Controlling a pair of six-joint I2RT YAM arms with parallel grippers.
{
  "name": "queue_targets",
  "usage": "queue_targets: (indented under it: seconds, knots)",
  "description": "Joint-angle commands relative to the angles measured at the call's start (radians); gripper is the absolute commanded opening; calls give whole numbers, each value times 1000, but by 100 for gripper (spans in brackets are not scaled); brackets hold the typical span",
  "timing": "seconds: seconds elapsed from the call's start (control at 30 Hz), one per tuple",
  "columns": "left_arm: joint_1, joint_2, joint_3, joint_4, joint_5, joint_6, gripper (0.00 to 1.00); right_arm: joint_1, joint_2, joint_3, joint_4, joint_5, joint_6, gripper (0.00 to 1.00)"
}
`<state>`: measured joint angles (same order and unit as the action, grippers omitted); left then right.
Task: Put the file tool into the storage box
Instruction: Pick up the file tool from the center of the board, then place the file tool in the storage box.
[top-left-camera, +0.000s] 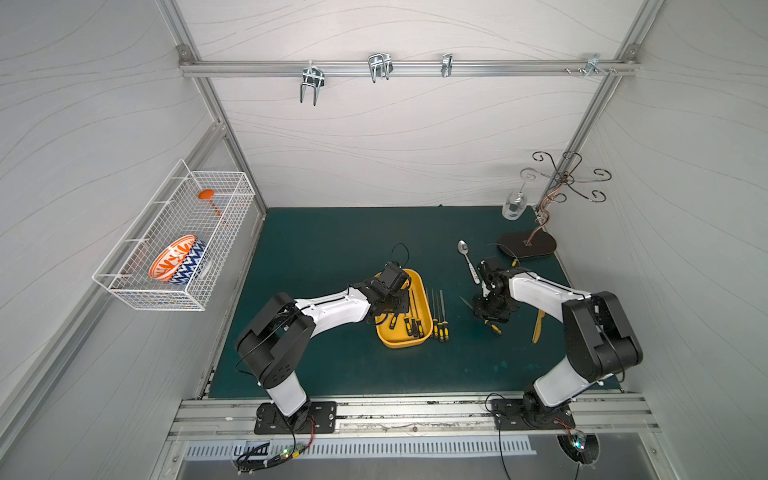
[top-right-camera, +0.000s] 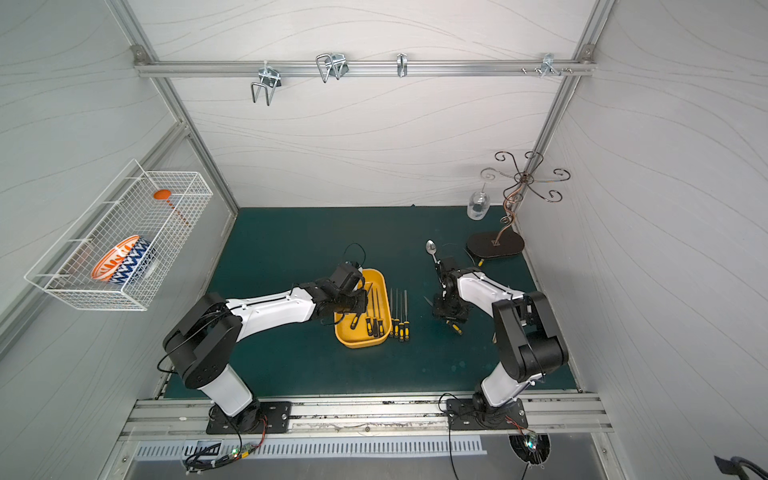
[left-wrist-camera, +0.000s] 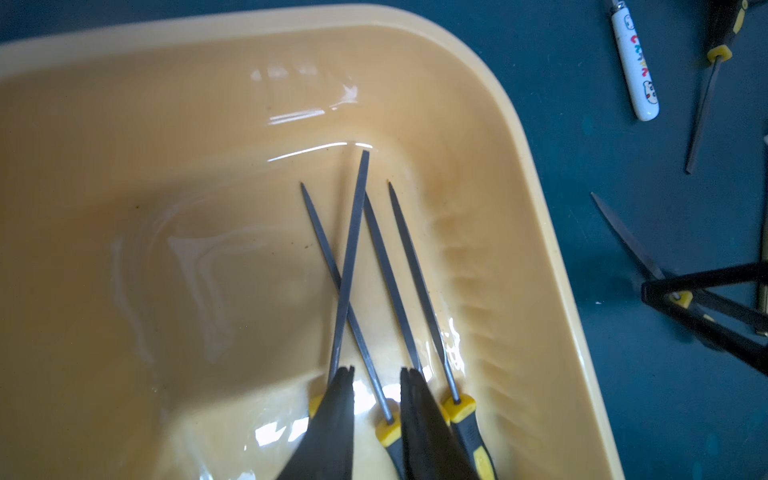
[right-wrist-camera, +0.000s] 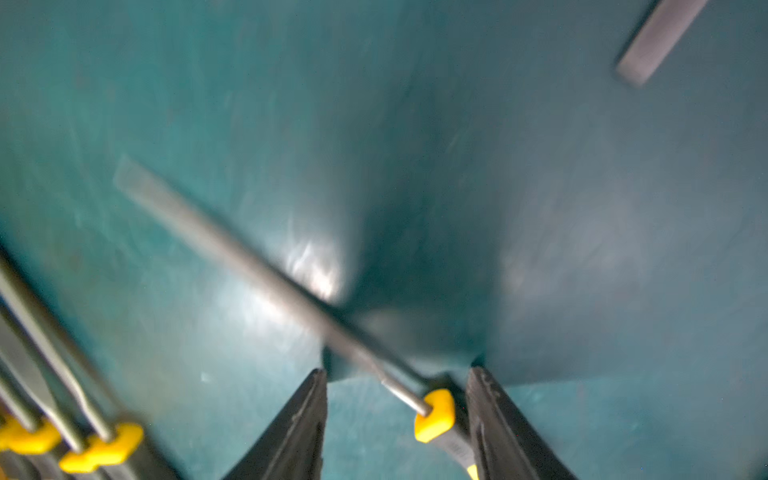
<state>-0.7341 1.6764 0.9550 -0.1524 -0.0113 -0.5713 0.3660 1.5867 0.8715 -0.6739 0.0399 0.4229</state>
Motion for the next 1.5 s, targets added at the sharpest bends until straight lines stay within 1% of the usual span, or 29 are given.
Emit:
queue_targets:
  seconds: [0.0,0.1,0.17,0.23,0.27,0.33,0.4,0.43,0.47,0.53,0.63,0.77,0.87,0.97,1.03,1.23,1.4,1.47]
  knots:
    - [0,-13,0,44,5,10,26,53,-16,-34,-62,-28,24,57]
    - [0,-17,-4,45,6,8,26,81,-2,-38,-65,-4,24,55]
    - [0,-25,-9,48,4,8,26,86,10,-40,-61,6,21,50]
    - [1,-34,-16,50,-1,8,26,91,19,-40,-56,14,17,44]
    - [1,-37,-17,50,-3,9,26,94,21,-40,-54,16,16,40]
    - [0,-43,-21,52,-4,8,26,99,23,-43,-47,21,14,29]
    - [0,-49,-21,57,-1,8,27,102,20,-47,-36,16,10,14]
    - [0,-51,-21,57,0,8,27,102,19,-47,-31,9,8,10]
    - [1,-54,-19,58,5,8,30,102,12,-49,-24,-5,6,5]
    - [1,-61,-16,69,19,8,34,101,-8,-45,-11,-41,5,0]
    - [1,-78,-7,91,59,13,43,102,-83,-37,25,-132,14,0]
    - [7,-115,-10,173,152,8,58,102,-215,-30,113,-305,49,0]
    - [11,-135,-15,244,228,-13,63,107,-260,-8,154,-412,65,0]
    - [12,-142,-7,287,279,-33,64,124,-259,19,185,-523,61,0]
    - [13,-144,-5,311,303,-45,64,150,-244,39,198,-572,51,1]
    - [13,-143,-5,350,329,-67,65,254,-206,106,198,-584,-3,2]
    - [13,-144,-28,356,315,-66,64,292,-194,143,191,-587,-16,2]
    - [12,-145,-36,352,309,-64,58,295,-199,149,194,-591,-11,2]
